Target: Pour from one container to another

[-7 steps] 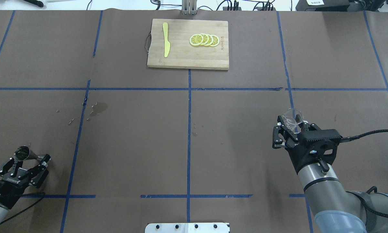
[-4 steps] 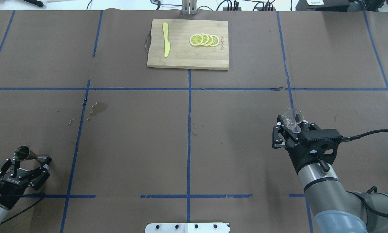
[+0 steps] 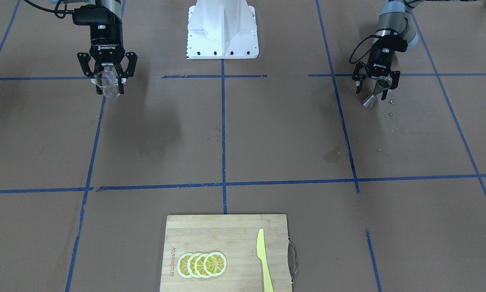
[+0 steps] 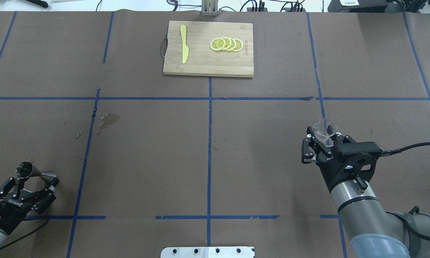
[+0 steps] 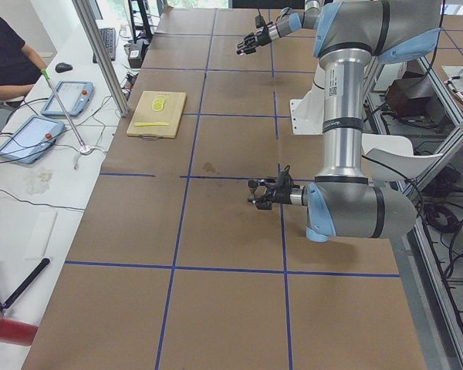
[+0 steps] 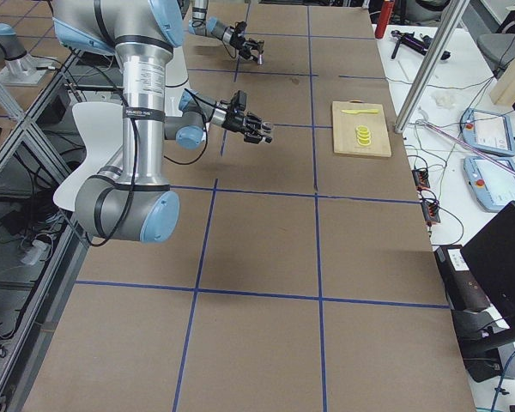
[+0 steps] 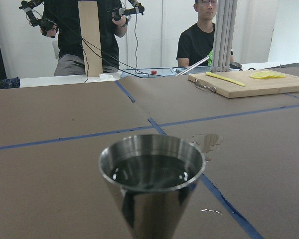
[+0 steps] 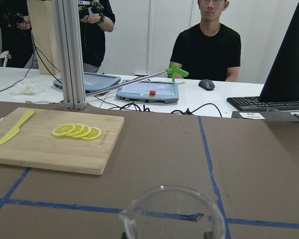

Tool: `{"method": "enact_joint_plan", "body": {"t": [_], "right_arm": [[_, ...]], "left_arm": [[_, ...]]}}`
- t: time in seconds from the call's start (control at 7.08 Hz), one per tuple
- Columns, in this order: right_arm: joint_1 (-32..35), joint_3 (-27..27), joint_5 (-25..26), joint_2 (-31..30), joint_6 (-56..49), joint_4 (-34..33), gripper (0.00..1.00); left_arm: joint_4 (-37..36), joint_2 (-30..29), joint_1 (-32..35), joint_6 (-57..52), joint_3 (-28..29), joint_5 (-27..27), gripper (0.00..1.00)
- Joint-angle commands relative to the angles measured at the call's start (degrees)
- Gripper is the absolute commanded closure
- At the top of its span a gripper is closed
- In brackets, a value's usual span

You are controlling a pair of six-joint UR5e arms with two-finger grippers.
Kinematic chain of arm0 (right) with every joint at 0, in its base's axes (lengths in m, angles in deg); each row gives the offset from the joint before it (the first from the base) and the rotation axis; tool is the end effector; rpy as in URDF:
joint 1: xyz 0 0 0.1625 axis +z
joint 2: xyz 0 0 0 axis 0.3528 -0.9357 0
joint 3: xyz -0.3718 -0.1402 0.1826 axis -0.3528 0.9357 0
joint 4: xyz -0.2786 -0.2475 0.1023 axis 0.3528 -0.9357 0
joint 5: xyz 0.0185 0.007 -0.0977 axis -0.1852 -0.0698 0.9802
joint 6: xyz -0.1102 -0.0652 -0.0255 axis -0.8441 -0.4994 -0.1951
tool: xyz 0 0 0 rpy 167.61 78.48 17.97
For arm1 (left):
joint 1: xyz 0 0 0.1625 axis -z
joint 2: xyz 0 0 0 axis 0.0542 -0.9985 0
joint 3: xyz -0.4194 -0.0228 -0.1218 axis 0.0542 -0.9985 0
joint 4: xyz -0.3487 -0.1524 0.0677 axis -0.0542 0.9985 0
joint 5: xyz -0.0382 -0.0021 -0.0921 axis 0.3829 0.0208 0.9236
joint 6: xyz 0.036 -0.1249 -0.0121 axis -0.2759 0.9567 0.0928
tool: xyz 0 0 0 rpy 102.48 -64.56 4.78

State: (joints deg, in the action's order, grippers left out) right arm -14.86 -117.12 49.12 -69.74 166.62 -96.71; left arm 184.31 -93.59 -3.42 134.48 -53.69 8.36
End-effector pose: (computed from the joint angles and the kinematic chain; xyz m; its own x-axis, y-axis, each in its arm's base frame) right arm -0.3649 -0.2834 0.3745 0.7569 -0.0386 0.6524 -0.5702 0.4486 0.6882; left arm 0.3277 -0.2182 0.6309 0.6636 0.3349 -0.6690 0.5728 0.3478 0.7423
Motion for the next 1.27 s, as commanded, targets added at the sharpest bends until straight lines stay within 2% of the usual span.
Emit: {"method": "enact_joint_plan", "body": {"t": [0.0, 0.71, 1.13], "right_arm": [[0.00, -0.17, 0.09, 0.03, 0.00, 0.00, 1.00], [-0.09, -0.17, 0.09, 0.03, 0.18, 0.00, 1.00], [-0.18, -0.08, 0.09, 0.03, 0.18, 0.00, 1.00]], "left_arm": [[0.16, 2.26, 0.03, -0.17, -1.12, 3.36, 0.09], [-0.10, 9.90, 0.21, -0.08, -5.95, 16.63, 0.09], [-0.02, 15.88, 0.73, 0.18, -6.40, 23.75, 0.09]]}}
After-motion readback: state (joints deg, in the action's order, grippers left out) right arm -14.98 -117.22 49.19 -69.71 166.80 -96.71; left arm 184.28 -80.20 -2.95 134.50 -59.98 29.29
